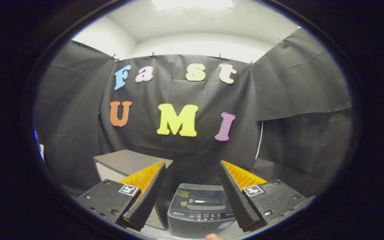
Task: Put the clothes into the washing machine and then close the washing machine lid.
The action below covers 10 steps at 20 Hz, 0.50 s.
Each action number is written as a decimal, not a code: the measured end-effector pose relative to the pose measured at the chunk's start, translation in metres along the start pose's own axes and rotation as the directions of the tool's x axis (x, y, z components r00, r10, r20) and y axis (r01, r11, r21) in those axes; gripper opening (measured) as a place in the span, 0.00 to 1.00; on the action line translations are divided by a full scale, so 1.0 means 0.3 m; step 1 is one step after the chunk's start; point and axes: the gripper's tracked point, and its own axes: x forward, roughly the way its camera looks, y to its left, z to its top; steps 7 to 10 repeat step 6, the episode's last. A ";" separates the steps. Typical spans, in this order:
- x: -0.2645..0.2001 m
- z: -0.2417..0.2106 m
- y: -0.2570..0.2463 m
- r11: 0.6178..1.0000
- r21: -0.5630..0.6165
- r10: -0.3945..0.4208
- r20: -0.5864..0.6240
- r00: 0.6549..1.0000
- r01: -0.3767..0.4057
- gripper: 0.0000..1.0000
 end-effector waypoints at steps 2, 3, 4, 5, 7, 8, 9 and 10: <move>-0.060 -0.053 -0.029 1.000 0.022 0.009 -0.014 1.000 -0.008 0.99; -0.088 -0.084 -0.034 0.999 0.037 0.018 -0.028 0.999 -0.017 0.99; -0.114 -0.111 -0.042 0.999 0.049 0.023 -0.039 0.999 -0.021 0.99; -0.139 -0.131 -0.046 0.998 0.060 0.031 -0.044 0.999 -0.029 0.99; -0.163 -0.147 -0.051 0.997 0.065 0.037 -0.051 0.998 -0.034 0.99; -0.163 -0.147 -0.051 0.997 0.065 0.037 -0.051 0.998 -0.034 0.99; -0.163 -0.147 -0.051 0.997 0.065 0.037 -0.051 0.998 -0.034 0.99; -0.163 -0.147 -0.051 0.997 0.065 0.037 -0.051 0.998 -0.034 0.99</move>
